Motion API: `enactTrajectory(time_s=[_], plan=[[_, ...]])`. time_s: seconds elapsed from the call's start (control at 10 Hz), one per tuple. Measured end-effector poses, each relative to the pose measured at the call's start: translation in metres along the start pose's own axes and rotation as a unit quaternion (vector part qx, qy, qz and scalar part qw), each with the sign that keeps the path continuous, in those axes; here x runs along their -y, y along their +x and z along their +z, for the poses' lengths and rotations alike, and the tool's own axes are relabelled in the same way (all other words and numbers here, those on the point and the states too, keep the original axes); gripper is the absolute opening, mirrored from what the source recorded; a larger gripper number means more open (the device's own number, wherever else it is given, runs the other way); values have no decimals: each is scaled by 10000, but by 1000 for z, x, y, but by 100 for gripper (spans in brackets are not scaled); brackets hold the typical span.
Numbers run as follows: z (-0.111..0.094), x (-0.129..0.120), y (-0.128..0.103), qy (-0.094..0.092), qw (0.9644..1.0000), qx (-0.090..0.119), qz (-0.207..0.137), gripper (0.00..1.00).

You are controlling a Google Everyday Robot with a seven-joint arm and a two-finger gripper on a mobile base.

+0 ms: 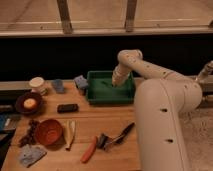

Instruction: Place fork in plastic cup

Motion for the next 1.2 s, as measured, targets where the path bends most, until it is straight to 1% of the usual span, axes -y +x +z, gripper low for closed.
enactTrajectory(time_s=[0.2, 0.3, 0.4, 0.6, 0.8, 0.9, 1.0, 1.2], plan=[[-15, 4, -2, 95, 9998, 150, 44, 0], [-19, 4, -5, 139, 9997, 192, 26, 0], [-28, 1, -12, 206, 9994, 259, -43, 0], [-40, -8, -26, 282, 9988, 347, -208, 0], [-44, -24, -42, 342, 9975, 420, -444, 0], [-45, -28, -45, 350, 9972, 435, -501, 0], [-49, -31, -50, 399, 9964, 473, -581, 0], [-62, -37, -58, 489, 9947, 581, -695, 0]])
